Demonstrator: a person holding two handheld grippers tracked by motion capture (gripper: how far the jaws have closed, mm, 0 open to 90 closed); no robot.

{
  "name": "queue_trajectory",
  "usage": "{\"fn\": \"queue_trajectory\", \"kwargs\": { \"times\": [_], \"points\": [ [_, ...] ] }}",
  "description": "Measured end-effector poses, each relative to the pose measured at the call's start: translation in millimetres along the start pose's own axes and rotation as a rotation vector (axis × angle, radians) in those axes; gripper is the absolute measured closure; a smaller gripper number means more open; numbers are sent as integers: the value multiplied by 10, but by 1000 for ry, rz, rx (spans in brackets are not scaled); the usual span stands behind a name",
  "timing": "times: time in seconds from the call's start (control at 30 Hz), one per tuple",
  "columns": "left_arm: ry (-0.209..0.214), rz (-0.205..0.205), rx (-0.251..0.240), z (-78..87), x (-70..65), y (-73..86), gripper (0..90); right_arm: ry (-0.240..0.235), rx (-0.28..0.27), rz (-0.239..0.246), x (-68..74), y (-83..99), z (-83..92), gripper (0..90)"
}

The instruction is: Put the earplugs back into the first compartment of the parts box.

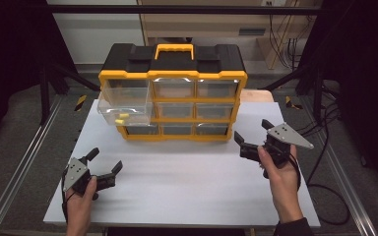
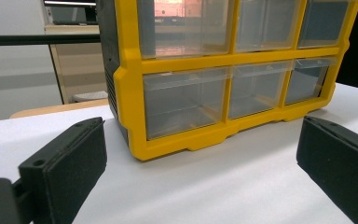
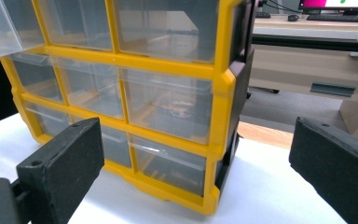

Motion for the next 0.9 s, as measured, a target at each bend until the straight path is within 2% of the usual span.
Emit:
{"fn": "queue_trajectory", "kwargs": {
  "times": [0.4, 0.7, 0.9],
  "points": [
    [1, 3, -1, 6, 4, -1, 13, 7, -14, -18, -57, 109, 101, 33],
    [0, 9, -2, 13, 12, -6, 13, 0, -9, -25, -44, 253, 138, 33],
    [-3, 12, 0, 15, 16, -3, 13, 18, -3, -27, -62, 367, 162, 33]
  ]
}}
Point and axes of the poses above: each handheld gripper's, and its own axes: z roughly backward along the jaws, y roughly out of its underside, x roughly to its left, the point moved 9 cm from there along -z, roughly forward along the jaws, and after that the axes turned 14 degrees about -y, right-handed, at the moved point
